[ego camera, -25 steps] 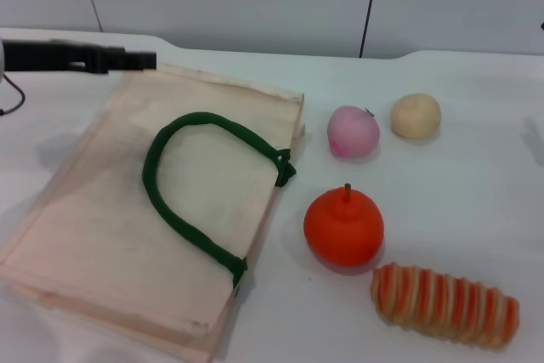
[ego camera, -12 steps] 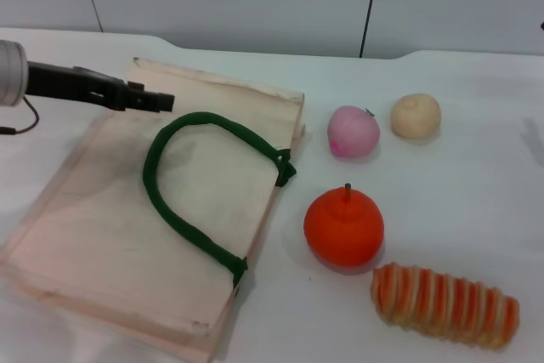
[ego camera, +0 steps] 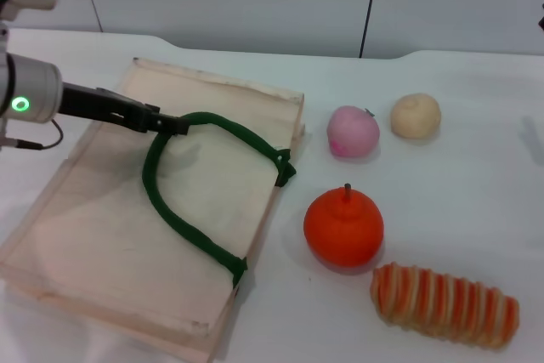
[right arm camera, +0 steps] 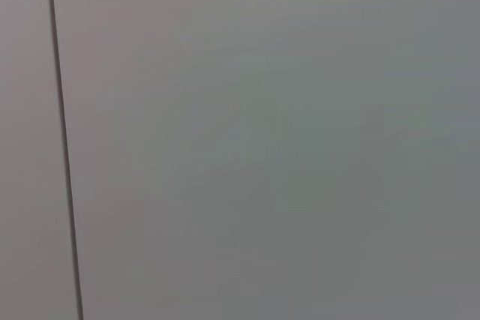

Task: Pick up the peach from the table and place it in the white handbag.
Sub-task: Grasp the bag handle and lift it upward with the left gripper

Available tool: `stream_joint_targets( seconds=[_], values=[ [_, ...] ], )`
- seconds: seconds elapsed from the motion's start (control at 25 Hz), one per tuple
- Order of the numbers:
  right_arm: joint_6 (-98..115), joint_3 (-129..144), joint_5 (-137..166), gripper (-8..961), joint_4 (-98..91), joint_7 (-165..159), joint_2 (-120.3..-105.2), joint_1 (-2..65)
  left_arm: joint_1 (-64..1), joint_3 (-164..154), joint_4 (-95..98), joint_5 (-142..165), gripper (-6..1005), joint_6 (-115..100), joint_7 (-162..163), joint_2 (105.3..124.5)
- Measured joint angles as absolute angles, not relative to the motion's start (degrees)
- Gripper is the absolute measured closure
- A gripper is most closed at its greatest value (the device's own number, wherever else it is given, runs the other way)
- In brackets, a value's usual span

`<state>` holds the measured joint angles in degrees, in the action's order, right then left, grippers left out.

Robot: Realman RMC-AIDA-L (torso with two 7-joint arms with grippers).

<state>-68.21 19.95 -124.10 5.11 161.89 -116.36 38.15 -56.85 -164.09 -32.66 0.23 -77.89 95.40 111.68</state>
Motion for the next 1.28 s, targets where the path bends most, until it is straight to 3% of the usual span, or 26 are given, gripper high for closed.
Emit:
stream_joint_targets(
  seconds=[0.64,1.12,1.28],
  values=[
    [-68.21,19.95,-124.1,83,5.18,161.84,-116.36,38.4,-57.04,-164.09,-25.57,3.18,431,-69.25,95.64,111.84],
    [-68.2,19.95,-124.1,86,5.03,161.8,-116.36,37.97,-56.74,-163.96,-25.65,3.01,638,-68.94,96.59,112.05],
    [-68.21,19.95,-124.1,87,5.0,161.8,-116.36,37.91,-56.17,-164.01,-26.04,-2.29,865,-72.57,95.2,111.52]
  ],
)
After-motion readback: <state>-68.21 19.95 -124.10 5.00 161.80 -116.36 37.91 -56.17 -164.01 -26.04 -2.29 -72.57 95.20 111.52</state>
